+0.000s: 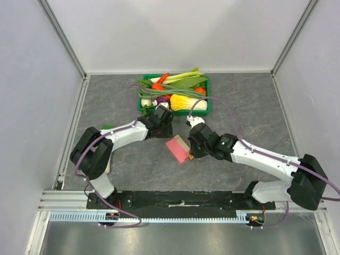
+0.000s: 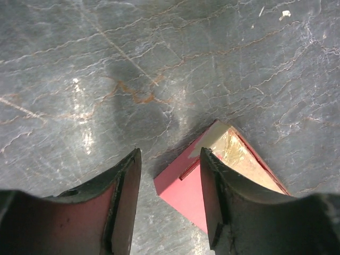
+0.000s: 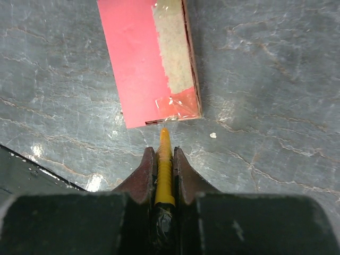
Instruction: Unpack the express box
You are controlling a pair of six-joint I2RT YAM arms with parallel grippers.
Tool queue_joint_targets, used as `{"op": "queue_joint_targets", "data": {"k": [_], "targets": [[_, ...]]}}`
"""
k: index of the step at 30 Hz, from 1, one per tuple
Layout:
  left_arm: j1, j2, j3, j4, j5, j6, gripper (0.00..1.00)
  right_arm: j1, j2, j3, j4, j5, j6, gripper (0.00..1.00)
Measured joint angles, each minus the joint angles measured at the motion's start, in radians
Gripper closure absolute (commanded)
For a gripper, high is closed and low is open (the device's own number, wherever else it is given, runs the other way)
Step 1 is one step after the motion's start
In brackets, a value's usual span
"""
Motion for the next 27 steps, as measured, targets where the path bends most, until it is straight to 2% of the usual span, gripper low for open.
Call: {"op": "queue_joint_targets", "data": {"k": [1,4,9,13,20,27], "targets": [[0.0,-0.005,0.0,-0.006,-0.013,-0.005,0.38,0.0,-0.008,0.004,-0.009,0.01,0.0,1.0],[0.0,-0.058,-0.019,-0.022,-0.028,-0.014,0.33,-0.001,-0.032,0.026,-0.027,0.031,-0.005,1.0],[0.001,-0.226,-0.092,-0.021,0.0,-0.023,0.31,-0.002,-0.037,0.077,-0.041,0.077,-0.027,1.0],[0.001,-0.303,-0.173,-0.008,0.084,-0.035,0.31,-0.009,0.006,0.109,-0.018,0.118,-0.05,1.0],[0.001,-0.279,-0.308,0.079,0.276,-0.05,0.32,-0.05,0.108,0.127,0.037,0.123,-0.098,1.0],[0.001,-0.206,-0.329,0.215,0.393,-0.06,0.3,-0.063,0.145,0.134,0.074,0.142,-0.115,1.0]]}}
